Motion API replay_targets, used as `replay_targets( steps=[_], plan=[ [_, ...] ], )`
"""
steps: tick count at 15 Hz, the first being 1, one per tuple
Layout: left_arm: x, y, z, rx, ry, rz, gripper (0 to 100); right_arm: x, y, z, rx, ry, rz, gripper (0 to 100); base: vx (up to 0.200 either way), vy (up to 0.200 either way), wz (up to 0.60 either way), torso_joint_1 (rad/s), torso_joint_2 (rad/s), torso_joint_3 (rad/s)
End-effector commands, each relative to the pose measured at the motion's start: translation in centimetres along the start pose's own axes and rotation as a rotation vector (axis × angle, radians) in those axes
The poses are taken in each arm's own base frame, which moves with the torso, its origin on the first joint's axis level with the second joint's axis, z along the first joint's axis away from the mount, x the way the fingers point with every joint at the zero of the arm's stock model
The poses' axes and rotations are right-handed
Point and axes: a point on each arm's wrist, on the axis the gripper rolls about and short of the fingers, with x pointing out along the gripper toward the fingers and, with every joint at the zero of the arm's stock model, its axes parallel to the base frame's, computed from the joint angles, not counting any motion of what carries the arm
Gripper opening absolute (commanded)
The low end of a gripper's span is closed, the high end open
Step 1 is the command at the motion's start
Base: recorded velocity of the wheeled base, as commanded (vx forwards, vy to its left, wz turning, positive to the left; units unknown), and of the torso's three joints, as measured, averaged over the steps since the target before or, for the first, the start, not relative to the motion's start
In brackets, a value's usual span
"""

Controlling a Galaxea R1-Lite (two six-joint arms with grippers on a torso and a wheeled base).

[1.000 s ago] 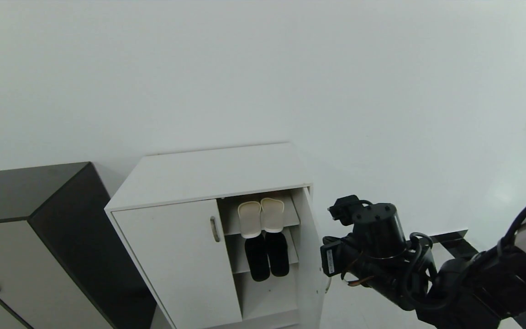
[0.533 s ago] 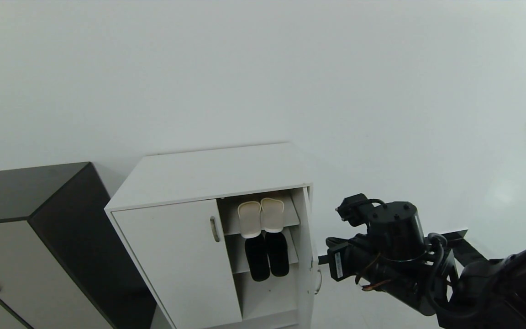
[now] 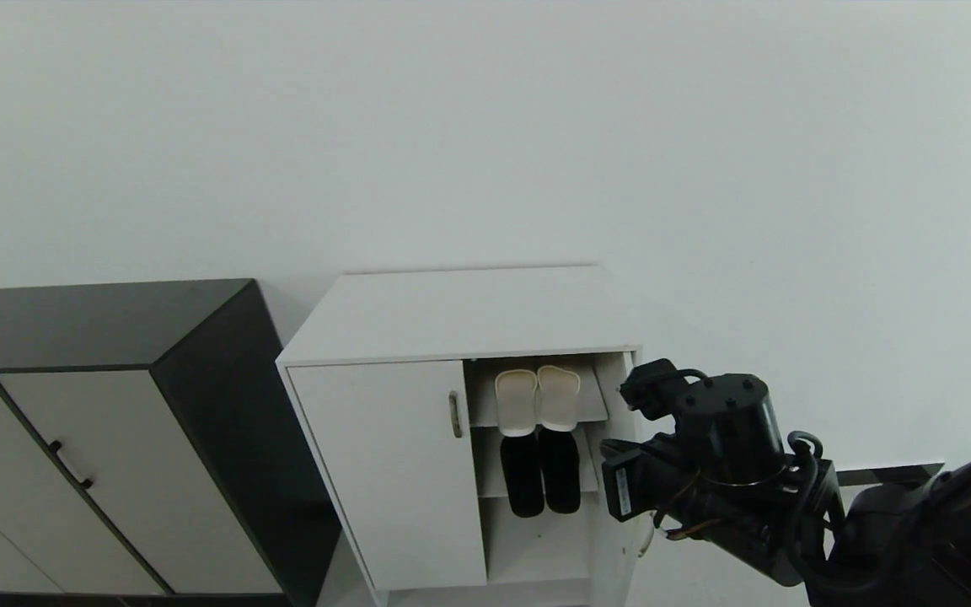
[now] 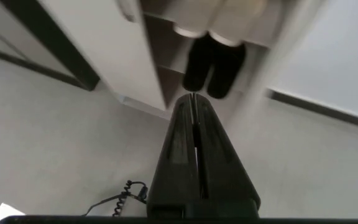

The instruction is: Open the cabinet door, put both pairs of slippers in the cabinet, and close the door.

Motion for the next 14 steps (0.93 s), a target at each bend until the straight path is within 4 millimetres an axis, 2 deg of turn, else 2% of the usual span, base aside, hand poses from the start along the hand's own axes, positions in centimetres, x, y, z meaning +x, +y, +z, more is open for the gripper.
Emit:
replay_targets(
  steps=[1, 4, 7, 9, 14],
  plan=[
    [0.0, 0.0, 0.0, 0.0, 0.0, 0.001, 0, 0.1, -0.3, 0.1, -0.01, -0.002, -0.015, 0, 0.0, 0.0, 0.0, 0.0, 0.0, 0.0],
    [0.0, 0.0, 0.0, 0.0, 0.0, 0.001, 0, 0.4, -1.4, 0.1, -0.083, -0.011, -0.171, 0, 0.0, 0.0, 0.0, 0.0, 0.0, 0.0],
    [0.0, 0.0, 0.0, 0.0, 0.0, -0.001, 0, 0.7, -2.9, 0.0, -0.113, 0.011, -0.247, 0, 0.0, 0.0, 0.0, 0.0, 0.0, 0.0],
    [0.0, 0.0, 0.0, 0.0, 0.0, -0.001, 0, 1.6, -4.3, -0.8, -0.144, 0.061, -0.348, 0, 0.0, 0.0, 0.0, 0.0, 0.0, 0.0],
    [0.0, 0.0, 0.0, 0.0, 0.0, 0.001, 0, 3.8, -5.3, -3.1, -0.162, 0.149, -0.385, 0, 0.0, 0.0, 0.0, 0.0, 0.0, 0.0]
  ],
)
